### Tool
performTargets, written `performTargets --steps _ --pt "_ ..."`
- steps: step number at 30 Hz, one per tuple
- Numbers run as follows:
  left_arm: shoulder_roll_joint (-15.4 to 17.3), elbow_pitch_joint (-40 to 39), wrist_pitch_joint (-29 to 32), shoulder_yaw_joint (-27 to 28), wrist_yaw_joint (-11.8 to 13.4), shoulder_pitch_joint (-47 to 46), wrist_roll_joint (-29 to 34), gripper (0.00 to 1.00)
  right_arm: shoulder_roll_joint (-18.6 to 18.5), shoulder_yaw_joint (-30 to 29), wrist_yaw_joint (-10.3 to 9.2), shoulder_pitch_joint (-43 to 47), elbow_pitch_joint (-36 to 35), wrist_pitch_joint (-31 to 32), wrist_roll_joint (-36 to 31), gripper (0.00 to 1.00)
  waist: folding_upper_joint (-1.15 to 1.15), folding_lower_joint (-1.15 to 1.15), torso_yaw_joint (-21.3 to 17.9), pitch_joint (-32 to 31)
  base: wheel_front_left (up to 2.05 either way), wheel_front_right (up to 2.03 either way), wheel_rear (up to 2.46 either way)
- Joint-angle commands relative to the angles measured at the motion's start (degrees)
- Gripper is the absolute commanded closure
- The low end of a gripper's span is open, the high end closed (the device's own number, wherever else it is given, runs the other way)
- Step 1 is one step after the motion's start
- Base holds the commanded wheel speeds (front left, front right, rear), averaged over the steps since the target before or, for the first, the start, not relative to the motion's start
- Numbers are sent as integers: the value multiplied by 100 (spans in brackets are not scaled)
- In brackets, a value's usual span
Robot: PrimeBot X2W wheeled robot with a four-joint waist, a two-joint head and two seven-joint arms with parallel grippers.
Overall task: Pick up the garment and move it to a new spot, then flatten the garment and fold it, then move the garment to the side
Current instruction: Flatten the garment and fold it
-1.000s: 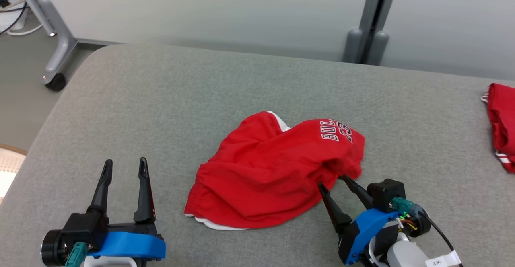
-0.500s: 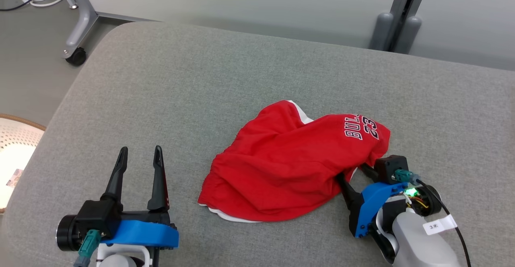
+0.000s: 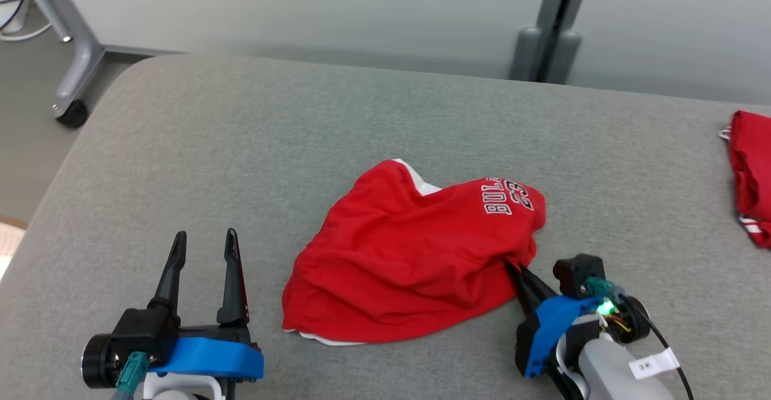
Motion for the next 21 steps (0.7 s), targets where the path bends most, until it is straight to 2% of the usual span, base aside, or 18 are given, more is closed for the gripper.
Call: performTargets --steps 1,6,10,15,21 --pt "-14 -5 -25 22 -3 49 41 0 -81 21 -1 188 -105 -56 -16 100 0 0 -175 -129 0 0 0" --pt "-30 10 -25 90 -21 129 48 0 -278 -10 0 713 -745 -102 41 100 0 0 -450 -262 0 0 0" --pt "-43 13 -25 148 -24 245 65 0 -427 -177 0 1331 -1596 131 61 100 0 0 -659 -362 0 0 0" --pt "-61 -31 -25 163 -28 337 83 0 -537 -609 0 2278 -3053 761 -5 100 0 0 -844 -406 0 0 0" --pt "-73 -25 -25 180 -56 318 106 0 -444 -1106 0 3510 -4832 1715 -126 100 0 0 -969 -372 0 0 0"
